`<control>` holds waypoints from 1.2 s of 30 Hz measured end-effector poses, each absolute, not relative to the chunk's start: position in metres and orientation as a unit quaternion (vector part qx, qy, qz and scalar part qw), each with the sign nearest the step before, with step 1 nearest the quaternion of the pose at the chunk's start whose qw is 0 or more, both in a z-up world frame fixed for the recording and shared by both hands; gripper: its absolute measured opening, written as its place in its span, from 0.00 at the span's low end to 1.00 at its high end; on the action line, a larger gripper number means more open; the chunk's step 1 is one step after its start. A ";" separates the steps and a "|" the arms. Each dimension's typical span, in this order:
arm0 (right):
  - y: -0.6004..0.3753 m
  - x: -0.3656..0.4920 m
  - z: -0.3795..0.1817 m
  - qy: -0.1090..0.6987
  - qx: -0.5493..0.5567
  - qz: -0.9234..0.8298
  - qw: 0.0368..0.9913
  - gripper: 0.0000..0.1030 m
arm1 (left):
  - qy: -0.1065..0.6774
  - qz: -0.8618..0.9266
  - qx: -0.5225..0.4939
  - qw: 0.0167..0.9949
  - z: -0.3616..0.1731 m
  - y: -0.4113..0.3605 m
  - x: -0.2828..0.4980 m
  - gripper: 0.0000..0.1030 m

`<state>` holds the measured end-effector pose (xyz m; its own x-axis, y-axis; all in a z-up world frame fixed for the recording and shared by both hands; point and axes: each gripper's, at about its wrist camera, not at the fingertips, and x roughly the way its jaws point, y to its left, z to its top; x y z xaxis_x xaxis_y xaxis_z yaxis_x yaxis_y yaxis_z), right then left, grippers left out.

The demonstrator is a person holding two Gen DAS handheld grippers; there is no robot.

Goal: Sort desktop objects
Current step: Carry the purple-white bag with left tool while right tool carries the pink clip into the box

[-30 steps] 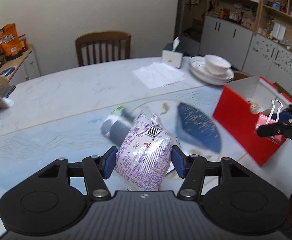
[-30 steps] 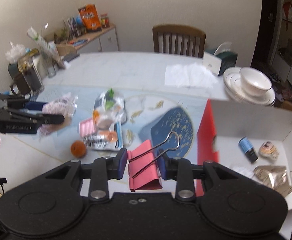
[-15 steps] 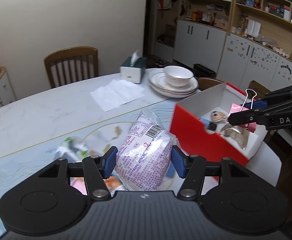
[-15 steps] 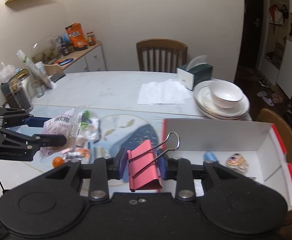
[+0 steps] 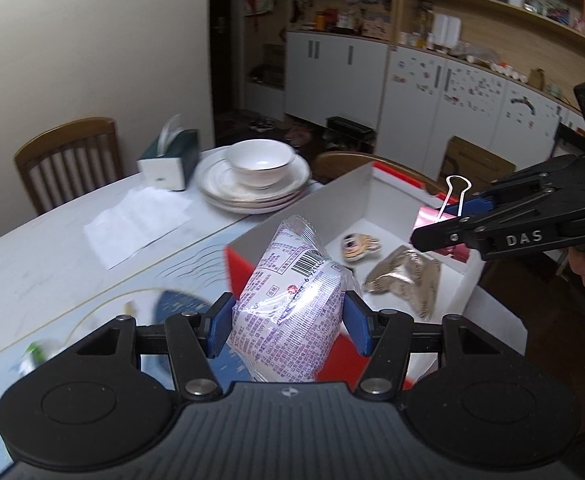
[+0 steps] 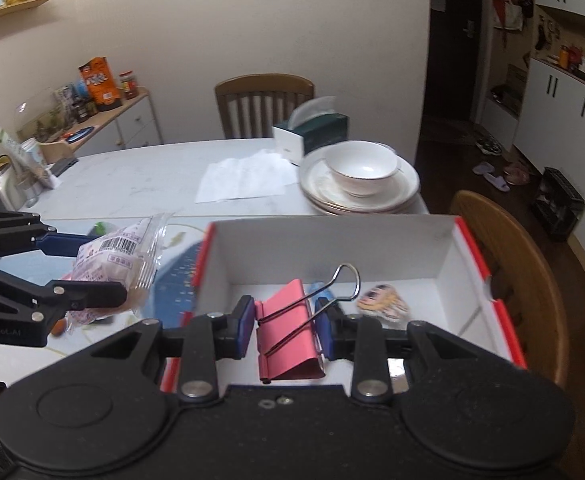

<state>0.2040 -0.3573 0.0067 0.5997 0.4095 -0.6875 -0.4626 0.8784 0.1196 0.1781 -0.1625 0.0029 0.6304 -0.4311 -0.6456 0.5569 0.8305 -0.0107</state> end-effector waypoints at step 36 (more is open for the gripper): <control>-0.406 0.312 -0.070 0.451 -0.062 0.213 0.865 0.31 | 0.408 -0.300 0.236 0.829 -0.068 -0.304 0.251 0.55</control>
<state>0.3116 -0.4063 -0.0701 0.5030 0.3120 -0.8060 -0.4243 0.9016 0.0842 0.2514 -0.3039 -0.0684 0.4868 -0.3057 -0.8183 0.6909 0.7079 0.1466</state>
